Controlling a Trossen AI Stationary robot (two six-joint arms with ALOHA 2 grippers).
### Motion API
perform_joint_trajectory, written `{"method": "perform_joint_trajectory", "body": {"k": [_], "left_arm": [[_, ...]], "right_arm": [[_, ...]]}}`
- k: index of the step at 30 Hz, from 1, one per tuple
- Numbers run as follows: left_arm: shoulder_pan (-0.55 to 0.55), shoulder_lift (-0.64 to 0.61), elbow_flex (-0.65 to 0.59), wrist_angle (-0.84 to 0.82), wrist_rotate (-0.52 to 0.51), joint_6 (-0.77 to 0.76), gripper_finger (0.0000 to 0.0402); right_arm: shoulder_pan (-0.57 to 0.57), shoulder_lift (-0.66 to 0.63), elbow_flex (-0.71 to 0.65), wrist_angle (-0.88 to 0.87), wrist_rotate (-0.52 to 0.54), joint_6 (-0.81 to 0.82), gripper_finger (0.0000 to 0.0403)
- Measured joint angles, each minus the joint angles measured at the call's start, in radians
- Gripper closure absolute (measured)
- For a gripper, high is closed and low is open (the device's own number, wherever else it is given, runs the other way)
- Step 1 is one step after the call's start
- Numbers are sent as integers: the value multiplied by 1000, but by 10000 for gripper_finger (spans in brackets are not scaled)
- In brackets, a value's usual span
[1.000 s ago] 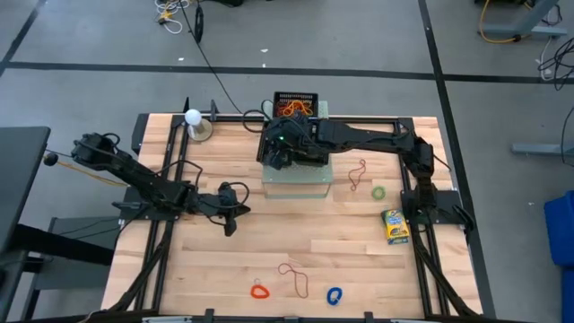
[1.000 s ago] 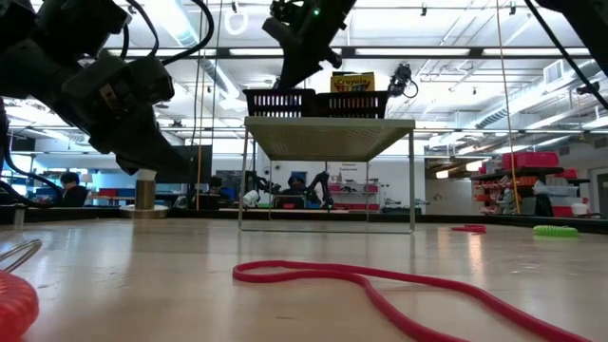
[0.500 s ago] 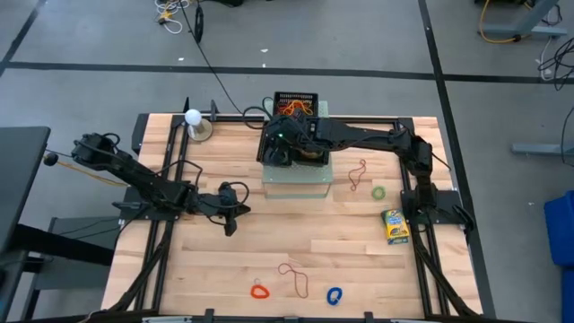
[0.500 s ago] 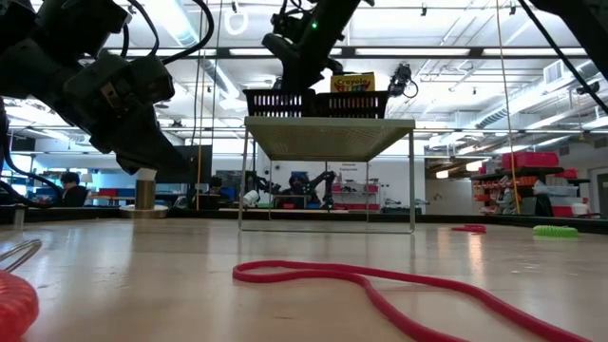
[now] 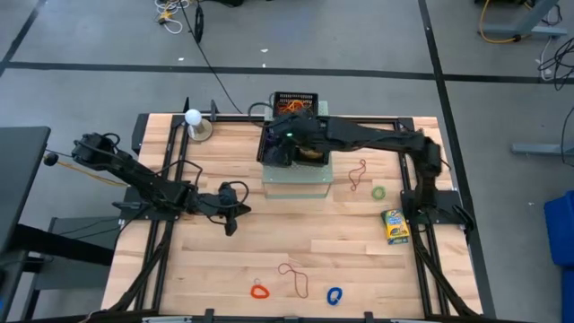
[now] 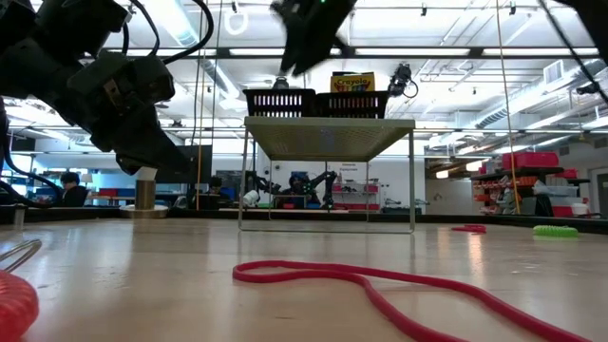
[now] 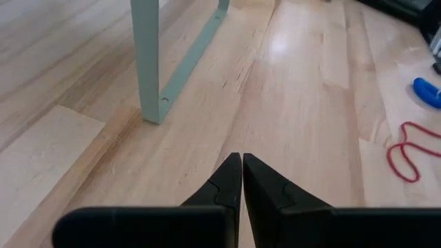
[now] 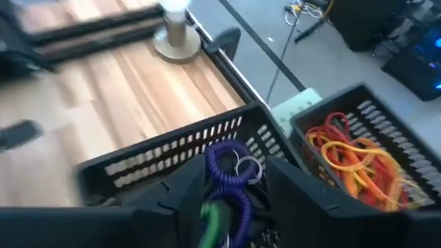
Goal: Pick & Place Office Desk Supplies
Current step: Put the orange spiral keychain into the bottom left black bin
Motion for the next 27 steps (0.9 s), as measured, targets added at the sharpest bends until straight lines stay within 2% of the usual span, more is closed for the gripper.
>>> {"method": "perform_joint_trajectory", "body": {"k": [3, 7, 9, 12, 18, 23, 27], "left_arm": [[0, 0, 0, 12, 0, 2, 380], [1, 0, 0, 18, 0, 0, 379], [1, 0, 0, 28, 7, 7, 379], [0, 0, 0, 56, 8, 57, 382], [1, 0, 0, 89, 19, 46, 385], [0, 0, 0, 89, 122, 6, 385], [-7, 0, 24, 47, 156, -3, 385]], "right_arm": [[31, -71, 4, -49, -31, 2, 266], [102, -148, -13, -115, -53, -3, 323], [139, -196, -68, -113, -58, 1, 357], [192, -274, -226, -47, -66, 62, 394], [337, -458, -565, 246, -11, 253, 393], [465, -569, -701, 198, 126, 447, 395], [536, -662, -814, 148, 162, 542, 399]]}}
